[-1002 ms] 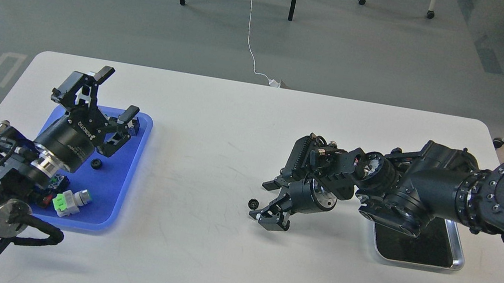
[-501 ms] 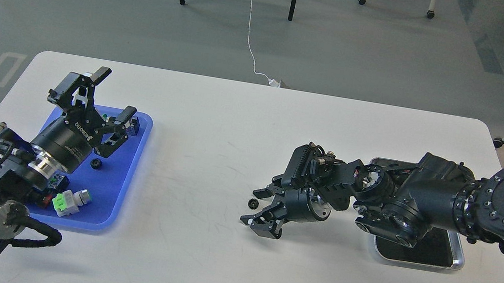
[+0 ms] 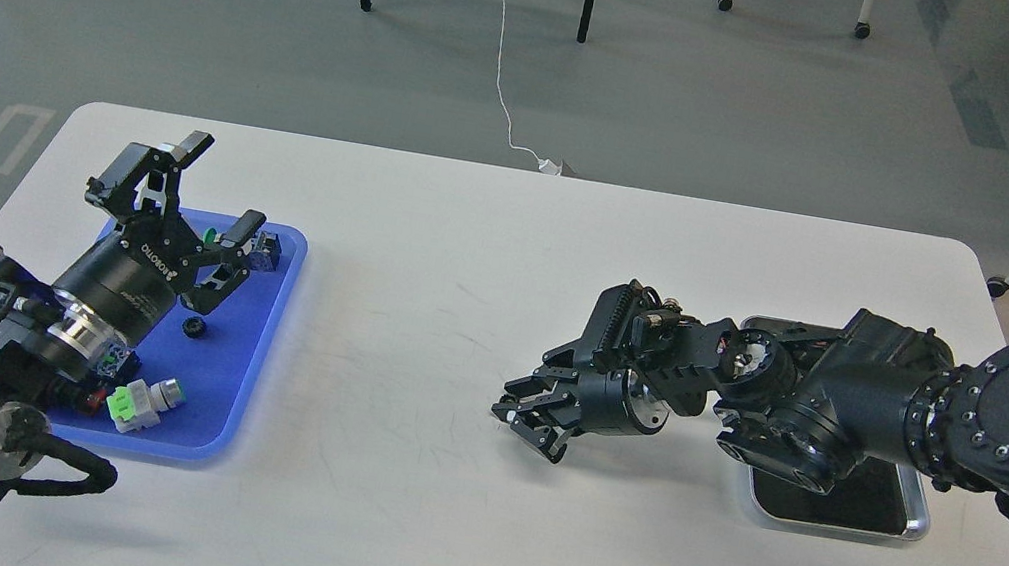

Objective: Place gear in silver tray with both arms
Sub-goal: 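Close the right gripper on the black gear, then carry the gear with the right gripper into the silver tray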

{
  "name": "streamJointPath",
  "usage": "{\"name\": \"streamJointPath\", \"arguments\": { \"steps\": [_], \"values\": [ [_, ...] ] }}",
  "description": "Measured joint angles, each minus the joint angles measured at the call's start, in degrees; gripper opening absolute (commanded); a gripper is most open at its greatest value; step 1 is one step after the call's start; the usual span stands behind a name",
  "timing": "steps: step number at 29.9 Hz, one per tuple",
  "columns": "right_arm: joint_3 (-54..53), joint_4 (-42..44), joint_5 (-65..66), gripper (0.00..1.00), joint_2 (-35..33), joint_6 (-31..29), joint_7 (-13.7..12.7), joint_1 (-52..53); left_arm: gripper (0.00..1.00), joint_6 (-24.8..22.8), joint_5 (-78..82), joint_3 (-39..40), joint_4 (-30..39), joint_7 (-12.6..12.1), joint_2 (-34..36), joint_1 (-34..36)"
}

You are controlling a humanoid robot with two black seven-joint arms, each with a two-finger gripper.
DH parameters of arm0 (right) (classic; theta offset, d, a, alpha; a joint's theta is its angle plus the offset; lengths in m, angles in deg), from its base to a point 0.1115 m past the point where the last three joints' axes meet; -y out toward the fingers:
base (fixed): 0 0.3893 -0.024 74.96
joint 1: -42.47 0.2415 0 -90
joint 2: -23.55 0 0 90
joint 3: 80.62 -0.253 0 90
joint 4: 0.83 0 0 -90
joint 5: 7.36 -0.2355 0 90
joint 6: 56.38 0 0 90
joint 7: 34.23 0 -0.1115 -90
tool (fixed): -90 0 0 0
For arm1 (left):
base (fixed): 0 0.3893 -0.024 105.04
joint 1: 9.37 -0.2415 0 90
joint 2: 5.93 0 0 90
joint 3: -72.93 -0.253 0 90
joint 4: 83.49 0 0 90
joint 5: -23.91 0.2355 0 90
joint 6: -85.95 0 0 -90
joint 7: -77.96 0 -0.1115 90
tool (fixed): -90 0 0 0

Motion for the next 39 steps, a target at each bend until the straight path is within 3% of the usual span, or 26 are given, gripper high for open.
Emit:
{"name": "streamJointPath", "arguments": {
  "steps": [12,22,29,39],
  "values": [
    [1.64,-0.78,-0.1,0.13,-0.17,-0.58,-0.25,4.18,0.99,0.0,0.0,0.06,0.1,0.0,-0.11,-0.06],
    [2.16,-7.94,0.48,0.14,-0.56,-0.8,-0.03,13.81,0.99,0.0,0.0,0.01,0.16,0.0,-0.25,0.04],
    [8.33,-13.31,2.58,0.14,-13.53,-0.86,-0.05,17.18,0.99,-0.03,0.0,0.0,1.05,0.0,-0.27,0.04],
    [9.72,-13.99,14.5,0.15,-33.76,-0.86,-0.06,16.55,0.99,-0.03,0.09,-0.52,2.25,-0.76,-0.54,0.01]
  ]
}}
